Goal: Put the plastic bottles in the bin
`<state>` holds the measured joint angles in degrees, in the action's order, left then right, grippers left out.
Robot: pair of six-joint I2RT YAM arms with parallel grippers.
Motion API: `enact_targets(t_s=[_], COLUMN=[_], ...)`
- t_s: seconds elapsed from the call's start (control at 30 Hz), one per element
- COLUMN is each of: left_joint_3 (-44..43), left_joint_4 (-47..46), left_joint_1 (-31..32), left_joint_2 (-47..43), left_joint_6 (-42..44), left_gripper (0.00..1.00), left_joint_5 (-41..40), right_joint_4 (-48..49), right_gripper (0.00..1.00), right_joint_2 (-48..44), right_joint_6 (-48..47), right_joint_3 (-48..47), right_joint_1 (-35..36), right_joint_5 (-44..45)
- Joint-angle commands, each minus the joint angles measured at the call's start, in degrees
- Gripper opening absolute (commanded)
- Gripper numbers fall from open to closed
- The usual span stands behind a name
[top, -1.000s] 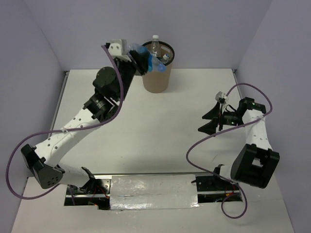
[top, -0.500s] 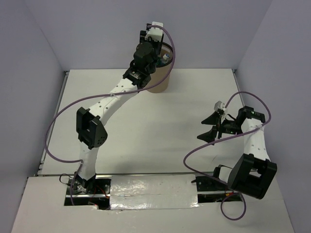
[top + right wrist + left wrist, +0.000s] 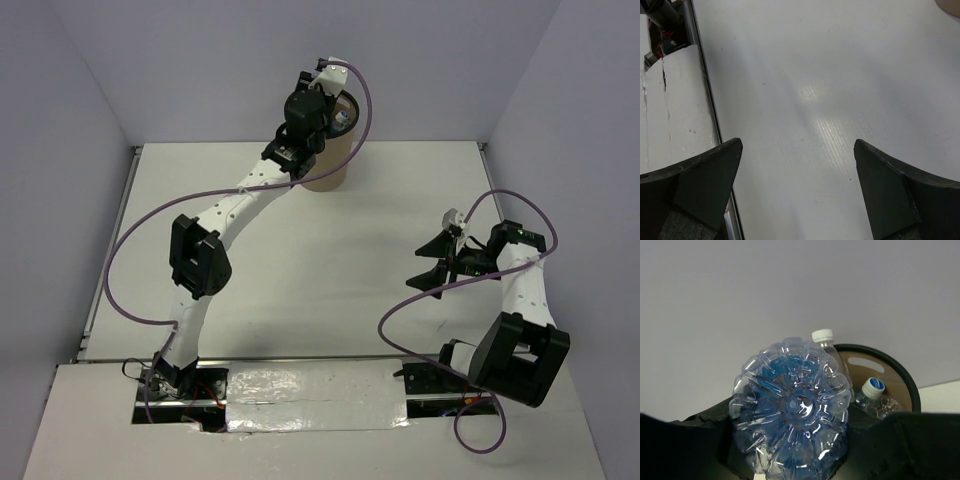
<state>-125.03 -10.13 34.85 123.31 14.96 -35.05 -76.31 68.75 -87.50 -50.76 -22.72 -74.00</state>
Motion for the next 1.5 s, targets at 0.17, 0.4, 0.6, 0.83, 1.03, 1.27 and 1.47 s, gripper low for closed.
enact_targets(t_s=[0.17,0.4,0.6,0.83,1.03,1.27,1.47], left_joint_3=[-1.26,-2.67,-3.11,5.55,24.70,48.89,65.43], left_joint_4=[2.92,6.61,9.95,19.18,20.94,18.67,15.06], left_joint_1=[-0.49,-0.49,-0.22,-0.22,-0.66,-1.28,-1.36], left_joint_2=[1.50,-0.96,-6.84,-22.39,-39.79,-56.67,-68.71], left_joint_6=[0.07,-2.39,-5.99,-18.70,-28.13,-31.75,-30.52], left_gripper=[0.80,1.00,1.00,1.00,1.00,1.00,1.00], left_joint_5=[2.53,4.63,7.36,17.10,28.07,36.62,38.12], right_joint_4=[-6.39,-6.30,-5.69,19.10,43.93,48.54,51.78], right_gripper=[1.00,1.00,1.00,1.00,1.00,1.00,1.00], right_joint_2=[-0.81,-0.63,-0.72,-7.65,-19.08,-19.80,-17.51], right_joint_6=[-1.00,-0.65,2.67,32.17,60.41,77.98,89.51], right_joint_3=[0.31,-0.39,-4.24,-9.09,-7.60,-12.68,-11.56], right_joint_1=[-0.39,-0.31,-0.31,2.23,18.04,31.76,35.29], right_joint_5=[-1.24,-0.80,0.34,7.18,33.70,53.59,61.69])
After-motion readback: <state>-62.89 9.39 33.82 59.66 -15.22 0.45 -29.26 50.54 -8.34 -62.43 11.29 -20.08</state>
